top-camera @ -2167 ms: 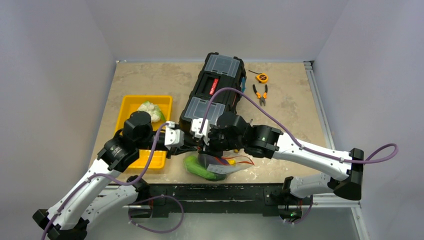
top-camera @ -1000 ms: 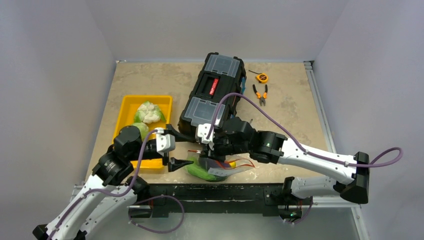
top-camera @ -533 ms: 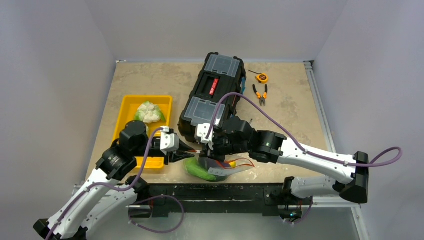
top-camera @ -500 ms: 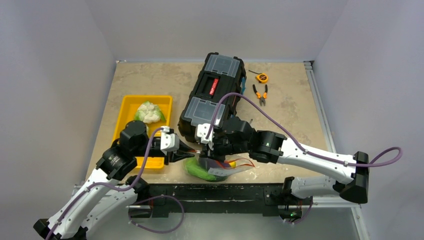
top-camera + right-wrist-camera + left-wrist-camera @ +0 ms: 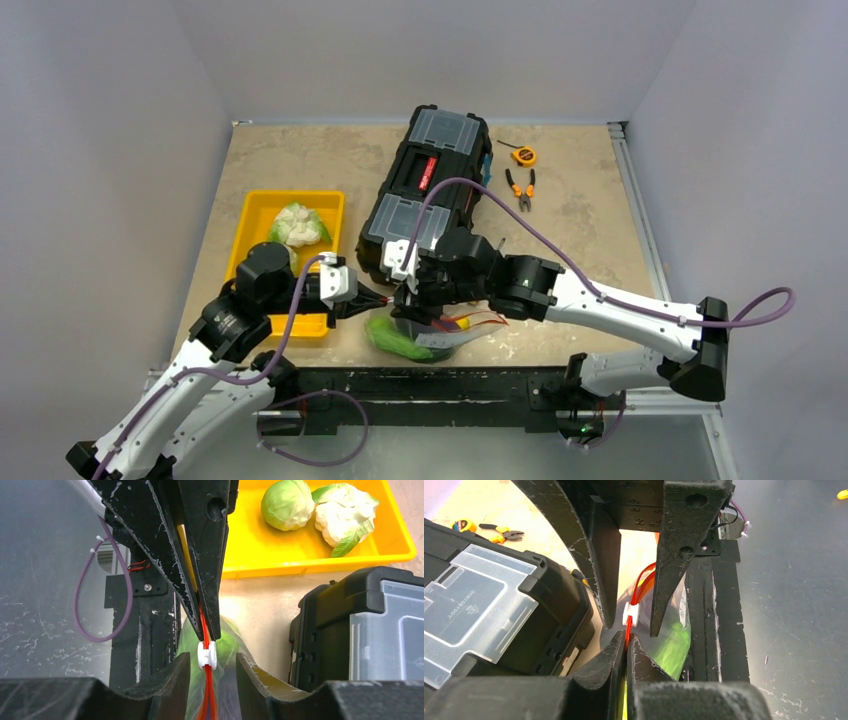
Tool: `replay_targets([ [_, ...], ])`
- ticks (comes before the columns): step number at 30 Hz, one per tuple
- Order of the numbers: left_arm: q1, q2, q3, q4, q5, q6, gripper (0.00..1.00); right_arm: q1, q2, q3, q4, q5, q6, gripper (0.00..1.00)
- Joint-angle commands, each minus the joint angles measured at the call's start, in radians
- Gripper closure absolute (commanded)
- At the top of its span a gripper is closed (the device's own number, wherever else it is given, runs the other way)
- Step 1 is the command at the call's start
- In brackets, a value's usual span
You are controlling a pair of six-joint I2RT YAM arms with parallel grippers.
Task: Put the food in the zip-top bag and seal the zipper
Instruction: Zip the zipper food storage bag at the center of the board.
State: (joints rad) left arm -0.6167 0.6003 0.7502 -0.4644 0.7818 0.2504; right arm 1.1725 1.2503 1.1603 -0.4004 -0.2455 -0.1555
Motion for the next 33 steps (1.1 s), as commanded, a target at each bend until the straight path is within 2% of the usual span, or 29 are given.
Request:
replay_targets([
  [1,0.003,-0.012,-0.003,0.053,-0.018,-0.032,1.0,0.004,0.007,0.063,0.044,0.021,0.012,0.61],
  [4,0.002,-0.019,-0.01,0.052,-0.019,-0.028,1.0,0.004,0.013,0.074,0.047,0.03,0.006,0.61],
  [12,0.003,-0.028,-0.019,0.046,-0.002,-0.014,1.0,0.004,0.06,0.122,0.012,0.03,-0.018,0.7],
  [14,0.003,-0.031,-0.02,0.05,-0.003,-0.017,1.0,0.004,0.072,0.133,0.002,0.028,-0.02,0.77],
  [18,0.002,-0.038,-0.022,0.041,-0.068,-0.016,1.0,0.004,0.071,0.132,-0.011,0.044,-0.032,0.99],
  [23,0.016,-0.063,-0.023,0.02,-0.253,-0.021,1.0,0.003,0.015,0.071,-0.02,0.038,-0.012,1.0],
  [33,0.055,-0.174,-0.063,0.051,-0.411,-0.028,1.0,0.003,-0.141,-0.026,-0.117,0.135,0.01,1.0],
])
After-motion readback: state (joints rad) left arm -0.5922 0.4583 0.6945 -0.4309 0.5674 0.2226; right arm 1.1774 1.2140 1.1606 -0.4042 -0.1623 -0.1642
